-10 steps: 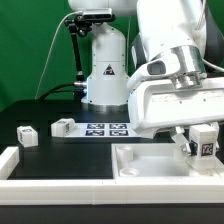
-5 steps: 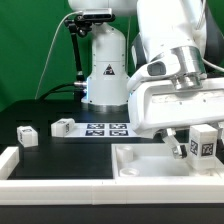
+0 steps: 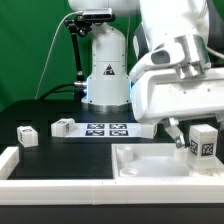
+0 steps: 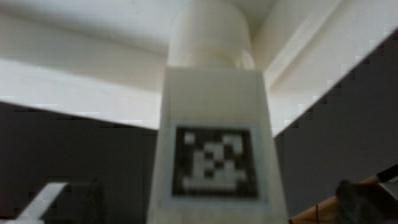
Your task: Assemble one leg
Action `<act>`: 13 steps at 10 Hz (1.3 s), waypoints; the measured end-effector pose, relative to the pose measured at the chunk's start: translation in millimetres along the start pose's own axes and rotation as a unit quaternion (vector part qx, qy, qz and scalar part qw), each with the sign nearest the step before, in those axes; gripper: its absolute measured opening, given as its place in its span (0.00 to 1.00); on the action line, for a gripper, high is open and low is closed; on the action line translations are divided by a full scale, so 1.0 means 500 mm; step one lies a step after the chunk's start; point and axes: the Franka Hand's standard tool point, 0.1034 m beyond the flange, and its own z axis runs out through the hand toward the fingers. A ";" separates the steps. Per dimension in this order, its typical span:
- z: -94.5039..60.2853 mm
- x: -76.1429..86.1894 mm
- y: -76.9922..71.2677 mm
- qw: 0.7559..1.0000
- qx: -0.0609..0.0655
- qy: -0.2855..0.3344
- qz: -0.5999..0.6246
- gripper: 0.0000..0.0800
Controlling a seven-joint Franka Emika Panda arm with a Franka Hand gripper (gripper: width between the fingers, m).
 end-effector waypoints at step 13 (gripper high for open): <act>0.008 0.017 0.005 0.970 0.072 -0.232 0.015 0.81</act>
Offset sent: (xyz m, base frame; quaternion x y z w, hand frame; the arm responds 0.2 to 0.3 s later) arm 0.0129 -0.0052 0.0102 -0.0168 -0.0953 -0.0313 0.9948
